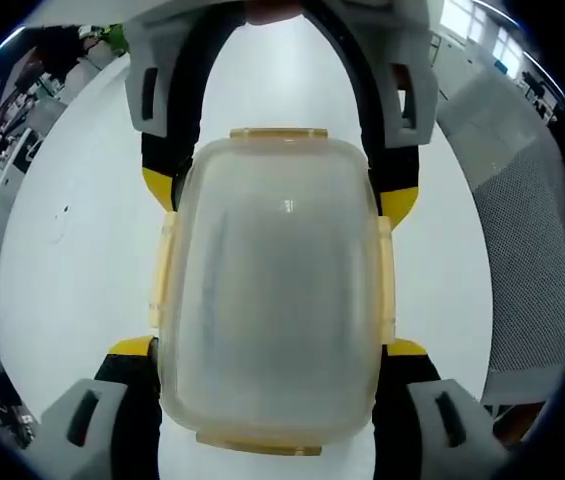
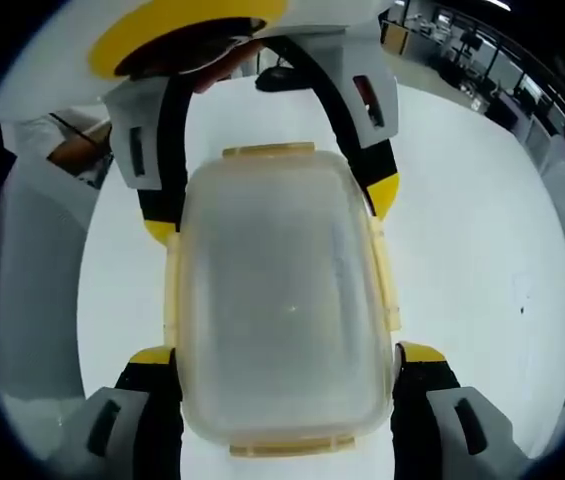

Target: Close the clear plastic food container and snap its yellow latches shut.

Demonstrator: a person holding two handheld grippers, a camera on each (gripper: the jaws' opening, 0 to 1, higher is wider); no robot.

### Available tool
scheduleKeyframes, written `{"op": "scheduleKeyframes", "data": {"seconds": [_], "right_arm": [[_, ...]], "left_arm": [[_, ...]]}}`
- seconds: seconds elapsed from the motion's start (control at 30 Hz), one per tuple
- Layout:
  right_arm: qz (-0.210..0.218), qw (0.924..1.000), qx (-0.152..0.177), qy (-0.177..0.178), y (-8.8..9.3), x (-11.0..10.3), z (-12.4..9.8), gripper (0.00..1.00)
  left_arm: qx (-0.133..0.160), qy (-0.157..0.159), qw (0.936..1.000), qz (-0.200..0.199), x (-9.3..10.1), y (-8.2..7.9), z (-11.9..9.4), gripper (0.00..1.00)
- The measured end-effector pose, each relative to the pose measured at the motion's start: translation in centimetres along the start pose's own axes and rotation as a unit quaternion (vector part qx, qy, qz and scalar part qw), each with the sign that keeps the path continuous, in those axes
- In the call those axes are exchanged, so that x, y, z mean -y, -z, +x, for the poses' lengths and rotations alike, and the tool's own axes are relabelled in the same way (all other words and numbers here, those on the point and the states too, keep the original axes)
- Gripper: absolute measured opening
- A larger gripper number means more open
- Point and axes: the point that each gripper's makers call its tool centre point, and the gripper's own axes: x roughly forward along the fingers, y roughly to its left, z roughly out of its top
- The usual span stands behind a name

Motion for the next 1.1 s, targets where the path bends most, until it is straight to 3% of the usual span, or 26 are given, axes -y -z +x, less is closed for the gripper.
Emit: {"op": "scheduleKeyframes", "data": {"seconds": [1.1], "right_arm": [[-0.002, 1.0000, 0.000, -0.002, -0.3, 2.7, 0.4, 0.88]], "left_arm": [[0.001, -0.001, 1.0000, -0.007, -2.7, 0.3, 0.5, 0.88]]}}
